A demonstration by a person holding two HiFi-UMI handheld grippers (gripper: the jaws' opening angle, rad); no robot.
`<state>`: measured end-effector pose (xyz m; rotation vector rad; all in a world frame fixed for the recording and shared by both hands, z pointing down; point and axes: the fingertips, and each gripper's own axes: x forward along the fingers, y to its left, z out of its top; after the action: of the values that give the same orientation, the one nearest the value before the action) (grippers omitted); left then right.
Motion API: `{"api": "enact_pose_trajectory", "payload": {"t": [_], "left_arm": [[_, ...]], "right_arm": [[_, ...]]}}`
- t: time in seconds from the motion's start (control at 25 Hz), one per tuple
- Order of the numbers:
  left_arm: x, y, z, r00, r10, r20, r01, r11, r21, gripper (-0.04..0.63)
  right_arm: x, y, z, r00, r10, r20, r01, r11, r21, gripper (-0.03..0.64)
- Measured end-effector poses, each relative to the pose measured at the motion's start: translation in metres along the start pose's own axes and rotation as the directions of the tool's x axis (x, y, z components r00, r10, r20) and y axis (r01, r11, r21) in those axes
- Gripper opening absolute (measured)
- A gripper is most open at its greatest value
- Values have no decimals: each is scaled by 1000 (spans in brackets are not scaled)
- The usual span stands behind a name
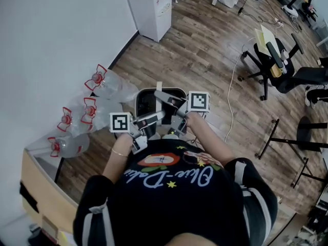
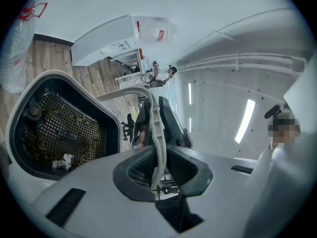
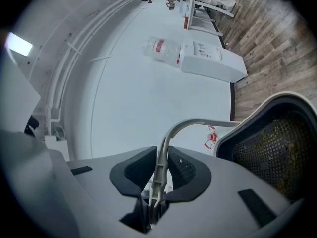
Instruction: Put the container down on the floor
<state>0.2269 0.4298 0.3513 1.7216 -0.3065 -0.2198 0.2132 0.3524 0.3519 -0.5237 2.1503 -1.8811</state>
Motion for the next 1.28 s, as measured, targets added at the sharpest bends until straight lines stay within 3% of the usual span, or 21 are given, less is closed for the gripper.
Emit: {"api": "enact_pose_trajectory", "payload": {"t": [0.76,1.28], "left_arm": [[6,-9,2,999,-34,-12,34,998,-44,51],[11,19,127,993,-87,-83,82,995,-58,51]], "right_arm": [[-2,4,6,999,-1,45,1,1000,5,66],[81,-11,104,995,-57,80,58,998,-14,66]]}}
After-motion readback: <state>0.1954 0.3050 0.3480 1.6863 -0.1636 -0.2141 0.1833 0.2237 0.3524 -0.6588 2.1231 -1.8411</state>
